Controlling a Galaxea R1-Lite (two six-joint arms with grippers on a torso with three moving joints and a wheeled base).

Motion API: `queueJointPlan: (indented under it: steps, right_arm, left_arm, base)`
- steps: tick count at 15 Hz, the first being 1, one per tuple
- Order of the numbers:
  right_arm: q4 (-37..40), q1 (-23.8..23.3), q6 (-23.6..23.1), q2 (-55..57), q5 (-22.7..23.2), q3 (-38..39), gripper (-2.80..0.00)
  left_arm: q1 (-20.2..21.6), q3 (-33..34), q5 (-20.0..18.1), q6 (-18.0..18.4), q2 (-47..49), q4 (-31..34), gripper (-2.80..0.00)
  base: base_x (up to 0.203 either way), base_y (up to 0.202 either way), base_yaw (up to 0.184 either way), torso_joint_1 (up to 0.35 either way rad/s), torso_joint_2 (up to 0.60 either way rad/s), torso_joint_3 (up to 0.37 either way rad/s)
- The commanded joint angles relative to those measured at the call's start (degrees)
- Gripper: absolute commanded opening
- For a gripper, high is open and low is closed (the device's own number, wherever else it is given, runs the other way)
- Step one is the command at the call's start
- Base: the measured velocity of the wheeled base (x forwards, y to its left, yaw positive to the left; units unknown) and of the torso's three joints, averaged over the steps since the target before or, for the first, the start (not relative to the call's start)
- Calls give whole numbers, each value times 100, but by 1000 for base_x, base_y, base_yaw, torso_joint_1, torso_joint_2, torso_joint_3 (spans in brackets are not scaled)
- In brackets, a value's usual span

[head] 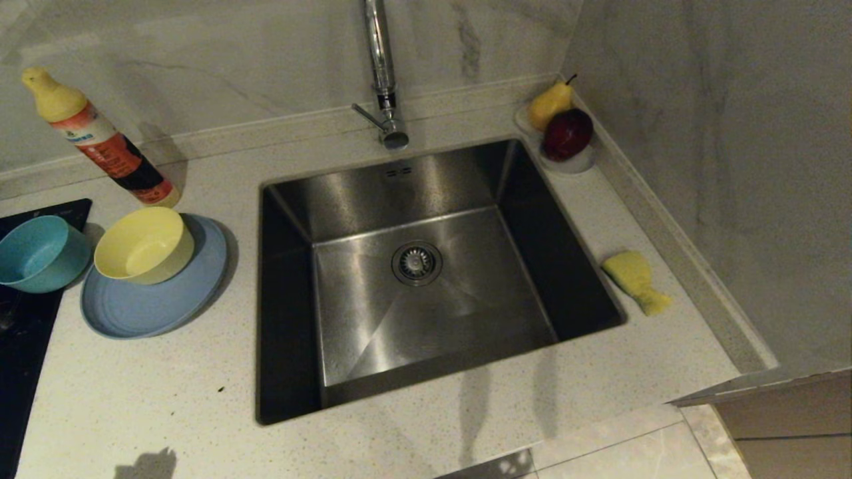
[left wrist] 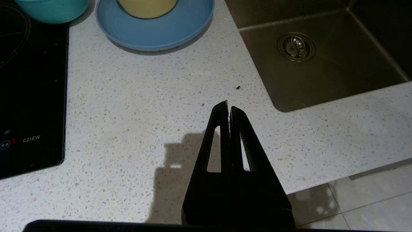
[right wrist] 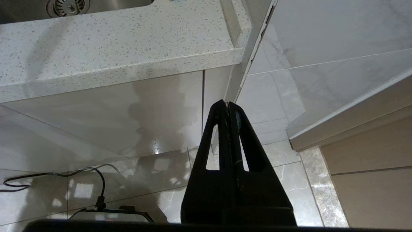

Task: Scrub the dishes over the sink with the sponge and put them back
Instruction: Grab the dish soap

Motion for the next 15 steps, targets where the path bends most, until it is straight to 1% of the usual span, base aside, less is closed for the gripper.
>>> queueJointPlan:
  steps: [1, 10, 12, 15]
  right_arm:
    - [-1, 2, -2, -4, 0, -1, -280]
    - [-1, 2, -2, -4, 0, 1, -280]
    - [-1, 2, -2, -4, 0, 7, -280]
    - [-1, 2, -2, -4, 0, -1, -280]
  left_arm:
    - [0, 229, -5, 1, -1, -6, -280]
    - [0, 229, 4, 1, -1, -6, -280]
    - [0, 229, -14, 115, -1, 30, -280]
    - [0, 229, -5, 71, -9, -14, -280]
  base:
    - [0, 0, 0, 0, 0, 0]
    - [0, 0, 0, 0, 0, 0]
    - [0, 0, 0, 0, 0, 0]
    - [0, 0, 0, 0, 0, 0]
